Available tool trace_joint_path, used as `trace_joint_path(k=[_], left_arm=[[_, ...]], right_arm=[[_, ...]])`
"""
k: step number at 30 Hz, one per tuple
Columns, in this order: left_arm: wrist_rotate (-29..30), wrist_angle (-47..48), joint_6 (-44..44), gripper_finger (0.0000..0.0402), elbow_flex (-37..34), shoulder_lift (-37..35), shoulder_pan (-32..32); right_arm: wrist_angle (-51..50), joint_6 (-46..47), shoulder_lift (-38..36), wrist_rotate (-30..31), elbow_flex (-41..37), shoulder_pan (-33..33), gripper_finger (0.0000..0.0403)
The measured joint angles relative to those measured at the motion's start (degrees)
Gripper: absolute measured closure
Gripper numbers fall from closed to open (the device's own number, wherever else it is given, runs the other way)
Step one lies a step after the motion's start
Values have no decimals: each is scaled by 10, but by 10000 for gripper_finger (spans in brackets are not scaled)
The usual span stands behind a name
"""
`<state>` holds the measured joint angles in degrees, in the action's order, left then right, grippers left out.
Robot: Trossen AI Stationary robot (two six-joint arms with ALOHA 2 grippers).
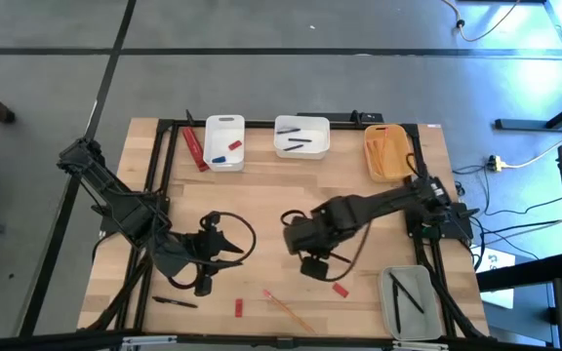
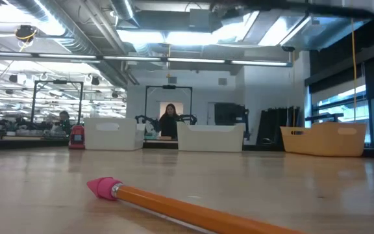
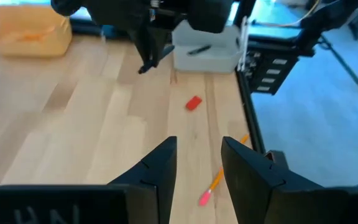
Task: Sort crayons/erasers/pens/pencils in bins
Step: Put the black pen into the gray bin
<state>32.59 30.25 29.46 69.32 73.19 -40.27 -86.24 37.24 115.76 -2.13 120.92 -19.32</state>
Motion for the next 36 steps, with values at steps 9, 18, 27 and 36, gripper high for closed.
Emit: trace_joint_path(k=[9,18,27,36], left_arm=[[0,-99,-88,282,0,23,4],[-6,-150,-121,282,0,73,21],[-9,-193,-148,282,0,82,21],[-68,-312,-256,282,0,82,21]], right_arm=[[-38,146,-51,28,-2,-76,357],[-38,296,-72,41,-2,-165,357],[-38,433,-72,75,-2,-242,357],[-37,538,-110,80,-107,-275,357]])
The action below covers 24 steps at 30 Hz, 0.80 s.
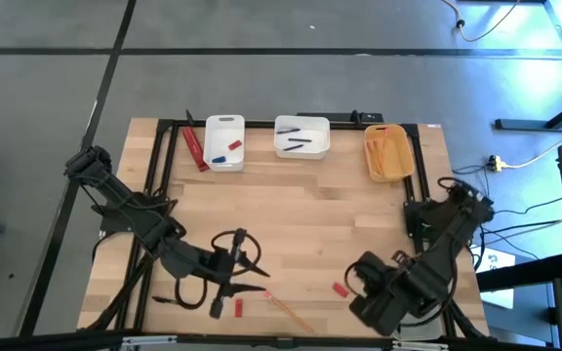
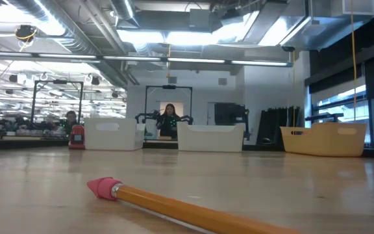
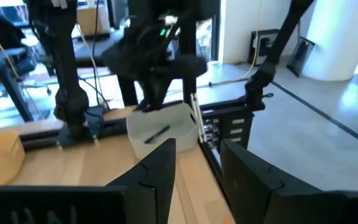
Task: Sort crayons/erasers/pens/pencils in bins
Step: Put the black pen into the gray bin
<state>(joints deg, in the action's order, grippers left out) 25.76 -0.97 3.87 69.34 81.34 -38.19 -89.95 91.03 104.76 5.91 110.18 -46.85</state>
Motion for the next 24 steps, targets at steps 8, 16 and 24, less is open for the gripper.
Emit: trace_joint_path(k=[8,16,24], left_arm=[[0,-9,-15,282,0,0,8],[0,-10,-32,282,0,0,16],[-1,-29,-78,282,0,0,18]], right_arm=[[8,150,-111,-44,-168,-29,357],[128,288,-187,-41,-323,-81,357],[268,325,-195,-72,-443,-93,357]])
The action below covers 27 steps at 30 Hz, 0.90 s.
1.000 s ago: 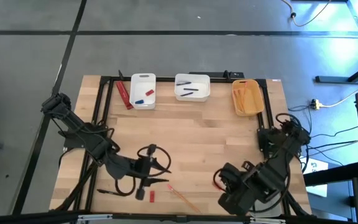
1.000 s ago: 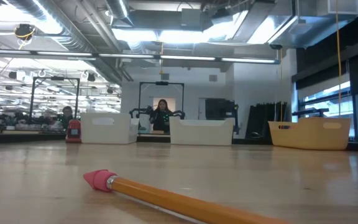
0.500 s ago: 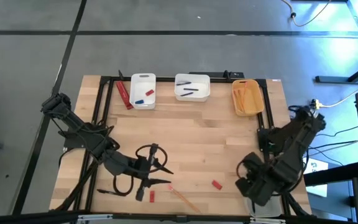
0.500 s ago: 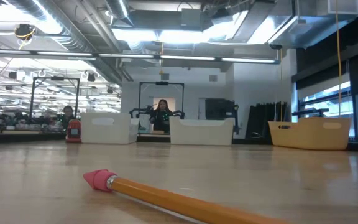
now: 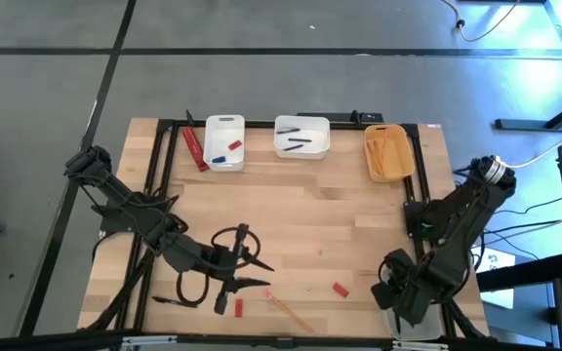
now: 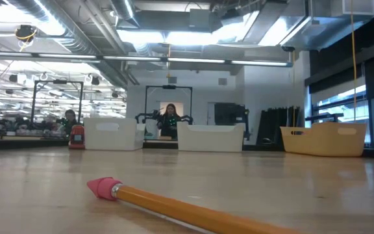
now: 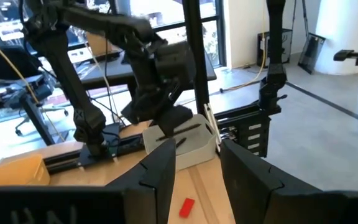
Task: Sort crayons/erasers/pens/pencils in bins
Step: Put the black pen into the gray bin
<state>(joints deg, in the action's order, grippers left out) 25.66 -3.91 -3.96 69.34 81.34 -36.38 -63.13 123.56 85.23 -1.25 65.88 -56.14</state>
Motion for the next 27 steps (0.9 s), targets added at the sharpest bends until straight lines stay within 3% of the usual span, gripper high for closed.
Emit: trace_joint_path(k=[10,23,27], left_arm=[[-1,-1,-8,282,0,0,0],[-1,-1,-7,282,0,0,0],[-1,-1,-7,282,0,0,0]], right_arm=[[97,22,0,-20,-77,-1,357],[111,23,1,-45,-129,-1,355],[110,24,1,-44,-129,-1,336]])
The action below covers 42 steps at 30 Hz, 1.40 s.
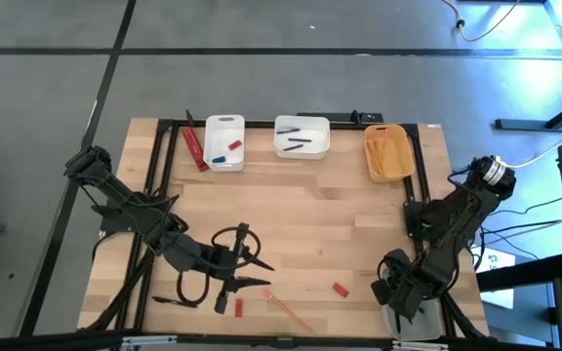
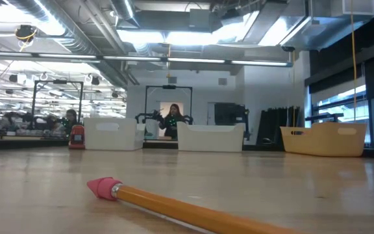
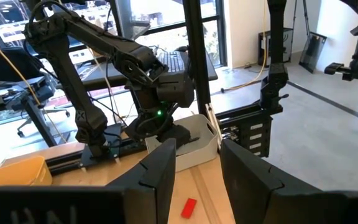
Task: Sort crayons/erasers/pens/pencils in bins
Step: Put the black pen into the gray bin, then put the right red eraser into the left white bin
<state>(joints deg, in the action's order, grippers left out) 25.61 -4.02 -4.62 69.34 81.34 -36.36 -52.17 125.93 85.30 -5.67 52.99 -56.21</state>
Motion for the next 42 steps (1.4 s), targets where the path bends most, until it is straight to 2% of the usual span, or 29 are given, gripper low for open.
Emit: trace_joint_path(k=[7,13,18,22,24,28,31,36,40,42], left_arm=[[3,0,0,282,0,0,1],[34,27,14,282,27,0,1],[38,136,47,282,94,-2,1],[38,257,113,282,145,-2,1],[38,310,154,282,161,-2,-1],[37,380,248,282,169,-2,-2],[32,438,333,282,169,-2,-2],[32,530,499,282,169,0,-7],[32,564,632,282,169,0,-15],[33,567,657,282,169,0,-22]], right_arm=[[-6,-2,0,0,0,0,291],[-14,-2,0,1,14,0,284],[-97,-2,0,53,66,0,283],[-168,-16,0,134,127,0,283],[-167,-57,0,201,155,0,283],[-97,-197,0,351,197,1,283],[-42,-309,0,406,216,2,283],[31,-451,0,417,220,2,283],[107,-564,5,375,208,4,283],[126,-603,13,350,208,7,283]])
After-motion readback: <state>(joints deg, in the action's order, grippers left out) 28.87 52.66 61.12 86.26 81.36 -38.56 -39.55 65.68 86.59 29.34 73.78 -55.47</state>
